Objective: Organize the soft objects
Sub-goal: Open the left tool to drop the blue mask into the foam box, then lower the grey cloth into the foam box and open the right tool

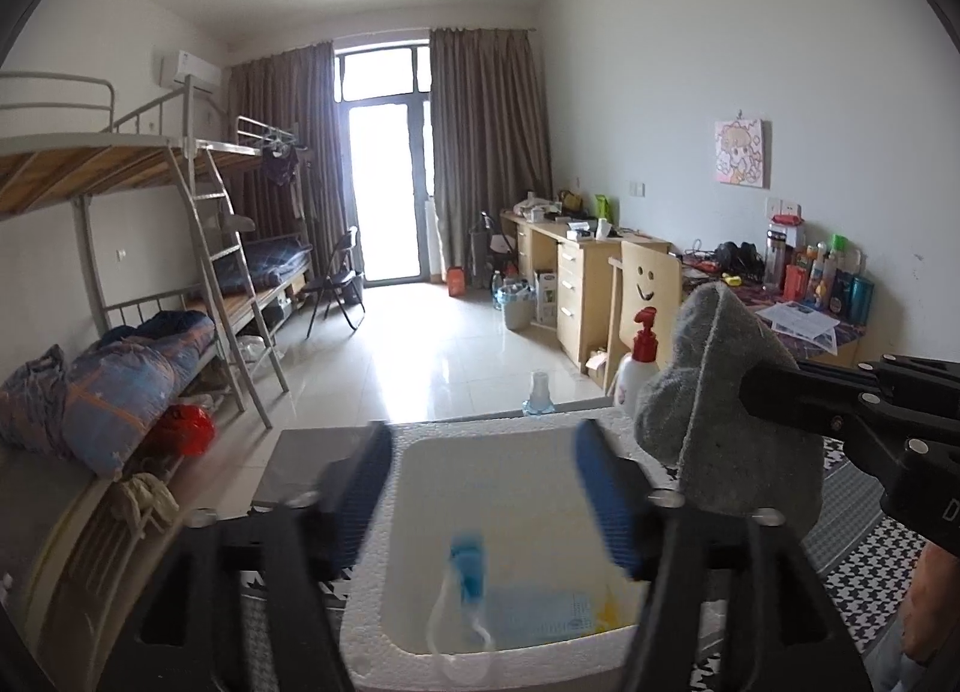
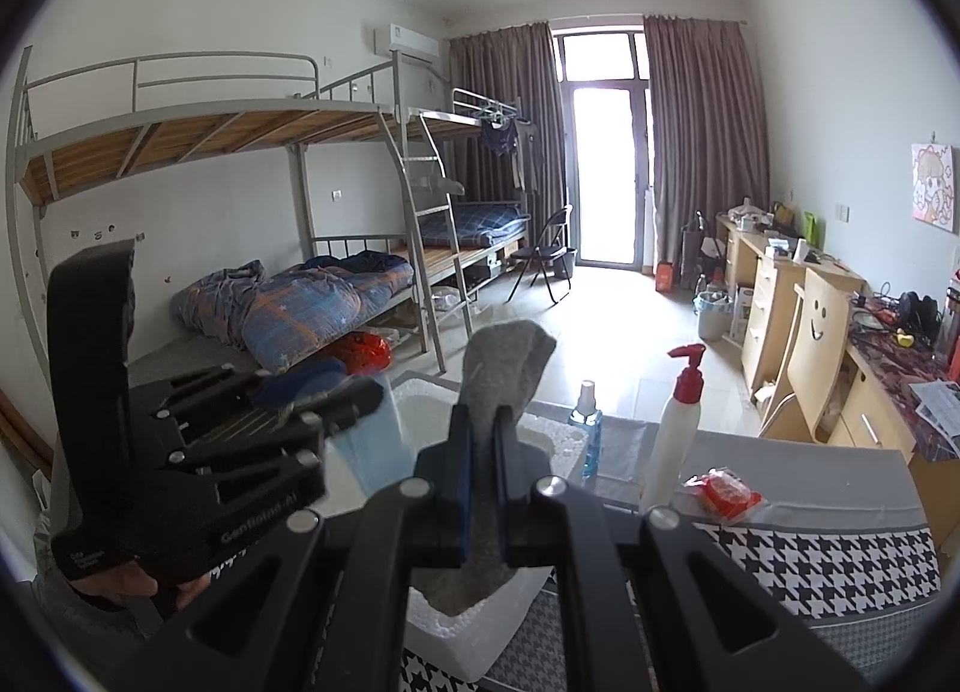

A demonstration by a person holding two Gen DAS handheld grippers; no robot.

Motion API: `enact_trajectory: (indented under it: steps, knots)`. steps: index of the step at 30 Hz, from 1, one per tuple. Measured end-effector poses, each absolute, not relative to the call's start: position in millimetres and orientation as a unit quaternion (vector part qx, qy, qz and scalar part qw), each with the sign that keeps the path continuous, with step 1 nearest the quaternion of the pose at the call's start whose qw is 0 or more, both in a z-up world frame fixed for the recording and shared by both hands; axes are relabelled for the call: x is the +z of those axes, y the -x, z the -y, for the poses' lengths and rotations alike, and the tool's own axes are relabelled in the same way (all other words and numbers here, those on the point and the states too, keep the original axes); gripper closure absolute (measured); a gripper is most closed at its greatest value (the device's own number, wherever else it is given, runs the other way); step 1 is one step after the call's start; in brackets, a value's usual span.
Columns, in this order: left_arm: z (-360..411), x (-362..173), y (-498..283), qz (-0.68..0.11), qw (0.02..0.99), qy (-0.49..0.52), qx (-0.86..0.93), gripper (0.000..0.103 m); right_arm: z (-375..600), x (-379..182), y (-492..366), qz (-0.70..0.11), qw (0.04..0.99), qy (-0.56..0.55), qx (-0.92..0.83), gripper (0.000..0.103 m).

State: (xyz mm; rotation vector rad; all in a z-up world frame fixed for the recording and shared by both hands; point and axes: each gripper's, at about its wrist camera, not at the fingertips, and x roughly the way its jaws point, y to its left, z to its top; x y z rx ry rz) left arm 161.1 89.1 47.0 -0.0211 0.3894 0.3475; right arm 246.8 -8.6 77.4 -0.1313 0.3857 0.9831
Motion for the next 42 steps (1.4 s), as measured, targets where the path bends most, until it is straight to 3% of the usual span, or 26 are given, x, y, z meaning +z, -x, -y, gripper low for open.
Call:
enact_trajectory:
  steps: [3, 7, 42]
  knots:
    - [-93.0, 45.3, -158.5, -0.187, 0.965, 0.014, 0.184, 0.01, 5.4, 74.3, -248.1, -0.189, 0.861, 0.064, 0.468, 0.094]
    - [-101.0, 44.3, -153.7, -0.177, 0.964, 0.022, 0.2, 0.002, -0.4, 72.2, -249.7, -0.196, 0.86, 0.066, 0.467, 0.094]
    - [-124.8, 27.9, -125.8, -0.179, 0.956, 0.044, 0.227, 0.001, -44.3, 43.7, -258.7, -0.245, 0.836, 0.102, 0.481, 0.094]
